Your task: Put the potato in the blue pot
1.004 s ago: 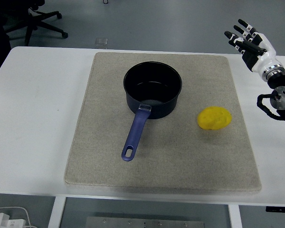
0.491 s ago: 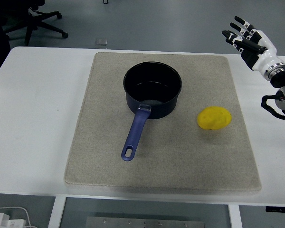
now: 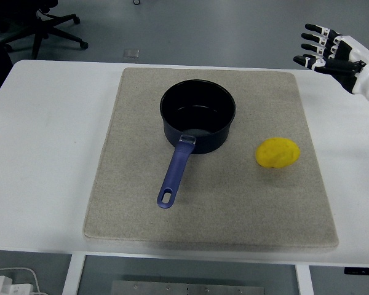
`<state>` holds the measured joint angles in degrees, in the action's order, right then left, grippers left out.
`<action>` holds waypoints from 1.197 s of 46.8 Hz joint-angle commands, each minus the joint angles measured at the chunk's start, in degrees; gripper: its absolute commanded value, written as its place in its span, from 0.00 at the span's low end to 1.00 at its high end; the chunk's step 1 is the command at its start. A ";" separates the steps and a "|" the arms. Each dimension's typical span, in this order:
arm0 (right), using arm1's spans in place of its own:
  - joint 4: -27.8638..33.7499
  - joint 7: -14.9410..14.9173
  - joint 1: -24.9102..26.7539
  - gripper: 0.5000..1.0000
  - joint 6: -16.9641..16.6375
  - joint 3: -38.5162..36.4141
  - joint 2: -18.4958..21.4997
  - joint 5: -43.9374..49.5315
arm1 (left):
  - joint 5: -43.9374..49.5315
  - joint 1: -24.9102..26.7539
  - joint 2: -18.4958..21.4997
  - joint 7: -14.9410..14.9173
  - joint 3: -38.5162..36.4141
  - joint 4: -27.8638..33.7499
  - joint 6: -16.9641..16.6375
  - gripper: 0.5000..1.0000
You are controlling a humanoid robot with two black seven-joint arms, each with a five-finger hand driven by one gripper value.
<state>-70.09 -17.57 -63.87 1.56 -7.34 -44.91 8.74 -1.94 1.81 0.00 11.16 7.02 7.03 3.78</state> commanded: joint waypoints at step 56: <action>-6.46 -0.09 -19.09 0.86 -3.05 34.23 2.54 39.16 | 0.00 0.04 0.00 0.00 0.01 0.00 0.00 0.99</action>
<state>-77.17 -17.67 -83.32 -1.73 26.38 -42.73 46.95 -1.93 1.85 0.00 11.16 7.01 7.03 3.78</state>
